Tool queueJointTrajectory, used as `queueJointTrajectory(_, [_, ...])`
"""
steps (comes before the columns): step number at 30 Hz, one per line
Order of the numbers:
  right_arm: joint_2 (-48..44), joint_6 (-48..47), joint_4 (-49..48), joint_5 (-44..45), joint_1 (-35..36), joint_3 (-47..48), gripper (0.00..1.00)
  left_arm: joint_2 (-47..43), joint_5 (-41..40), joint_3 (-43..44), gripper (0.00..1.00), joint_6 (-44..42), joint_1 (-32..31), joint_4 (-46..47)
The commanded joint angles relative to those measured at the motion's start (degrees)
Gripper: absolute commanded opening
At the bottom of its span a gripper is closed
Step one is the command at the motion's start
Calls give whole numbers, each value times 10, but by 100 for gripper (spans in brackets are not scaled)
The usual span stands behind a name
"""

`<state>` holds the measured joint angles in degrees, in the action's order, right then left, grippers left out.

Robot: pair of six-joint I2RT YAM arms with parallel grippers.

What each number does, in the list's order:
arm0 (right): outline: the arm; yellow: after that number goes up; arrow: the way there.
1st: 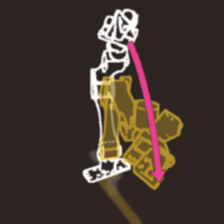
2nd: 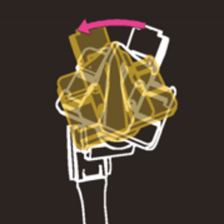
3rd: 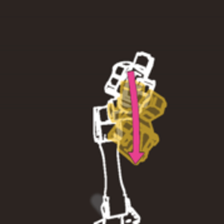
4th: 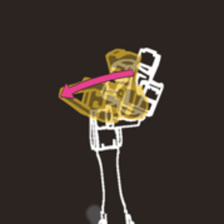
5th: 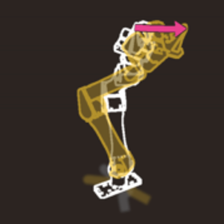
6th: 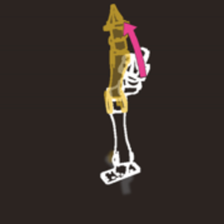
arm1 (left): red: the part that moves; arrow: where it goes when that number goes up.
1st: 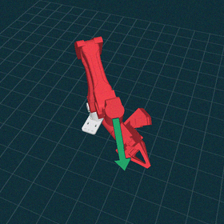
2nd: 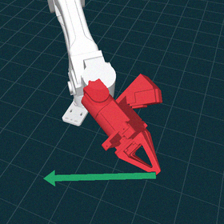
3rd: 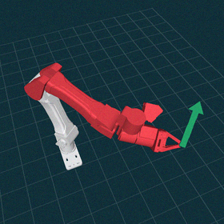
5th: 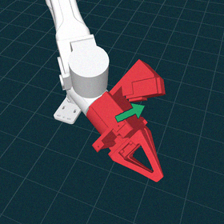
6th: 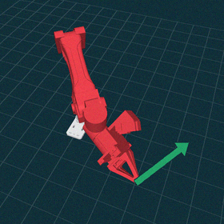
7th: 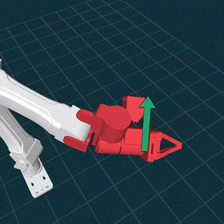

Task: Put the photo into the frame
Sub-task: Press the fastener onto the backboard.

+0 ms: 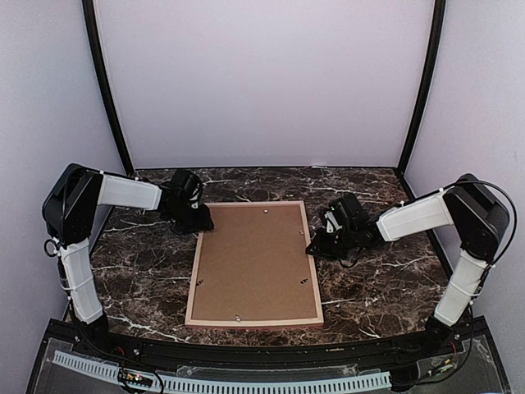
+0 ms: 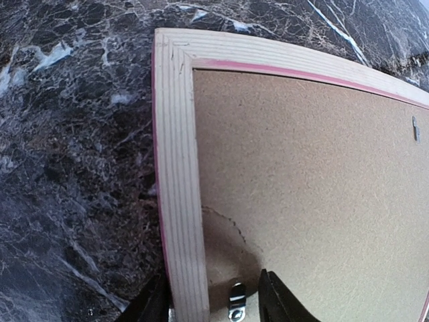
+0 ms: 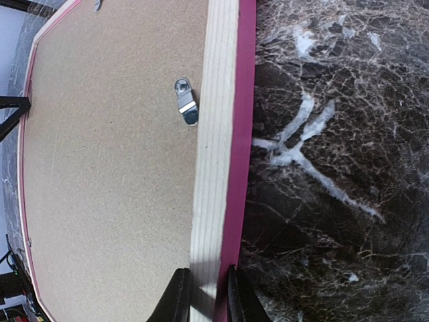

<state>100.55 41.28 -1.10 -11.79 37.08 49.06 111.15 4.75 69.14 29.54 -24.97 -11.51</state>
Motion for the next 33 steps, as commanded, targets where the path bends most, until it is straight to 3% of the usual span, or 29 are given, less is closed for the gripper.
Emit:
queueJointTrajectory(1, [27, 1, 19, -17, 7, -22, 16, 13, -4, 6, 46, -14, -3, -31])
queueJointTrajectory(12, [33, 0, 18, -20, 6, -20, 16, 17, -24, -9, 29, -31, -4, -38])
queueJointTrajectory(25, [33, -2, 23, -19, 7, -16, 16, -1, -15, -56, 22, -40, -4, -30])
queueJointTrajectory(33, [33, 2, 15, -20, 6, -21, 16, -17, 45, -56, 20, -37, -3, -34])
